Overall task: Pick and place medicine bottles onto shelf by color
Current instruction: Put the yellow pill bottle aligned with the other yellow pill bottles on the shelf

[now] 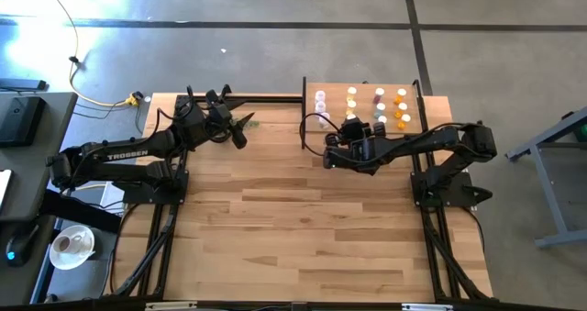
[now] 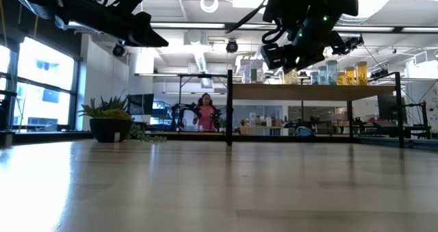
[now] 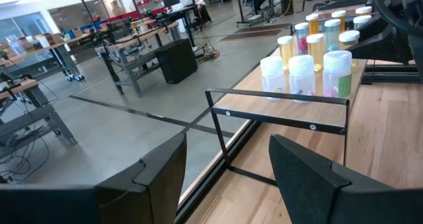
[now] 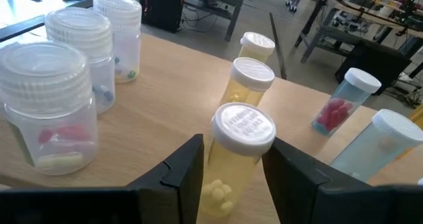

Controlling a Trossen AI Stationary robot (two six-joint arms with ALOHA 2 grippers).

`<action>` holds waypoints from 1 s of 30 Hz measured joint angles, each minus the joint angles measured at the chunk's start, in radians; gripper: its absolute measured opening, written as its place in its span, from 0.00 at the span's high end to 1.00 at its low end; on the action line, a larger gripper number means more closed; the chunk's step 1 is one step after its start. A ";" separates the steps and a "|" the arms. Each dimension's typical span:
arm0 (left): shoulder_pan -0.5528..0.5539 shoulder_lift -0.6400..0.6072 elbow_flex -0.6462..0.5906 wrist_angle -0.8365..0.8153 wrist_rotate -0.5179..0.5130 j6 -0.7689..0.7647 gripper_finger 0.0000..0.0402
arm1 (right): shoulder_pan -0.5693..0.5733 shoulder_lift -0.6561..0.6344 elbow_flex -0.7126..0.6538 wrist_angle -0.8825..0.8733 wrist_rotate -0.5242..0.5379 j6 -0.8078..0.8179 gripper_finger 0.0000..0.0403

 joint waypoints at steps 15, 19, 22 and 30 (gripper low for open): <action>0.000 0.000 0.000 0.000 0.000 0.000 0.49 | 0.000 0.000 0.000 0.000 0.002 0.001 0.65; 0.000 0.000 0.000 0.000 0.000 -0.001 0.49 | 0.000 0.000 0.000 0.002 0.001 0.000 0.65; 0.000 0.000 0.000 0.000 0.000 0.000 0.49 | 0.000 0.000 0.000 0.004 0.001 0.020 0.65; 0.000 0.000 0.000 0.000 0.000 0.000 0.49 | 0.000 0.000 0.000 0.004 -0.003 0.032 0.65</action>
